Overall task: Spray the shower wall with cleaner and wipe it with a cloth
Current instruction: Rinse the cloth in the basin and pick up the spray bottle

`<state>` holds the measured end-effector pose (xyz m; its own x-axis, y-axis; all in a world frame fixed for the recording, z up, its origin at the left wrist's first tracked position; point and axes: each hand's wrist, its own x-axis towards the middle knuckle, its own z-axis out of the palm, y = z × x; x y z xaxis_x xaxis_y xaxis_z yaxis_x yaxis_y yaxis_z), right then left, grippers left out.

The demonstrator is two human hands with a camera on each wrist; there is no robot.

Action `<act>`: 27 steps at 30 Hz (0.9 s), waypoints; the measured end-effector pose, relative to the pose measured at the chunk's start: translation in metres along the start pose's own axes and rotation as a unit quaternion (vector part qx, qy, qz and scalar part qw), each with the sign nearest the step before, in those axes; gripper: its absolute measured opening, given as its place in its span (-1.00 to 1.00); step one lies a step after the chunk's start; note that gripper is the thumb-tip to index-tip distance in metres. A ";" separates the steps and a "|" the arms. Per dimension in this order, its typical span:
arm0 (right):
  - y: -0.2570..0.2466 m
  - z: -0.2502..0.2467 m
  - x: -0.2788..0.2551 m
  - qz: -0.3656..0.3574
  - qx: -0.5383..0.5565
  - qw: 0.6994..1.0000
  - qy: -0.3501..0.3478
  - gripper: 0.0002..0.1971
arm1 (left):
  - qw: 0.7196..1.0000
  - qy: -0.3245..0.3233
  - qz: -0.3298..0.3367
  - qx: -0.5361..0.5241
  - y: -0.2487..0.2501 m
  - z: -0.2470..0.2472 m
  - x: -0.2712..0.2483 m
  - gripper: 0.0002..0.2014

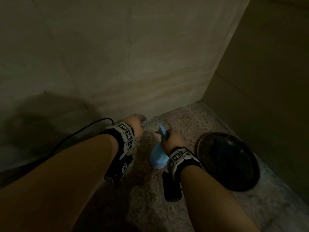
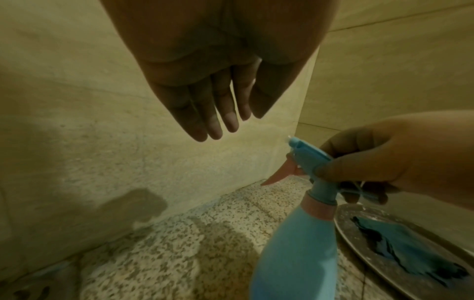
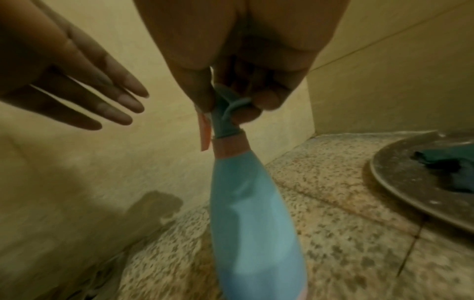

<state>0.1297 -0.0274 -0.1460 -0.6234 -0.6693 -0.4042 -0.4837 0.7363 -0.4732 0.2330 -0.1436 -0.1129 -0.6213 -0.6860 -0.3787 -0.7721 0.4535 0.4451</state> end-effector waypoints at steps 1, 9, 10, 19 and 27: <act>0.003 -0.002 -0.001 -0.004 0.002 1.000 0.007 -0.68 | 1.000 0.000 0.004 0.001 0.002 0.001 0.001 -0.54; 0.044 -0.047 -0.018 -0.022 0.042 0.995 0.084 -0.70 | 0.999 -0.005 0.037 0.026 0.038 0.011 0.000 -0.52; 0.052 -0.054 -0.021 -0.014 0.049 0.994 0.097 -0.70 | 0.999 -0.009 0.042 0.028 0.043 0.015 0.000 -0.52; 0.128 -0.091 -0.042 0.073 0.016 0.985 0.154 -0.61 | 0.992 -0.077 0.087 0.044 0.103 0.058 -0.012 -0.52; 0.195 -0.104 -0.043 0.136 0.038 0.973 0.184 -0.62 | 0.988 -0.100 0.086 0.077 0.137 0.080 -0.022 -0.51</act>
<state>-0.0012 0.1552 -0.1394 -0.9062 -0.3598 -0.2222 -0.2319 0.8622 -0.4503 0.1299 -0.0207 -0.1089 -0.7465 -0.4723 -0.4686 -0.6551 0.6451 0.3934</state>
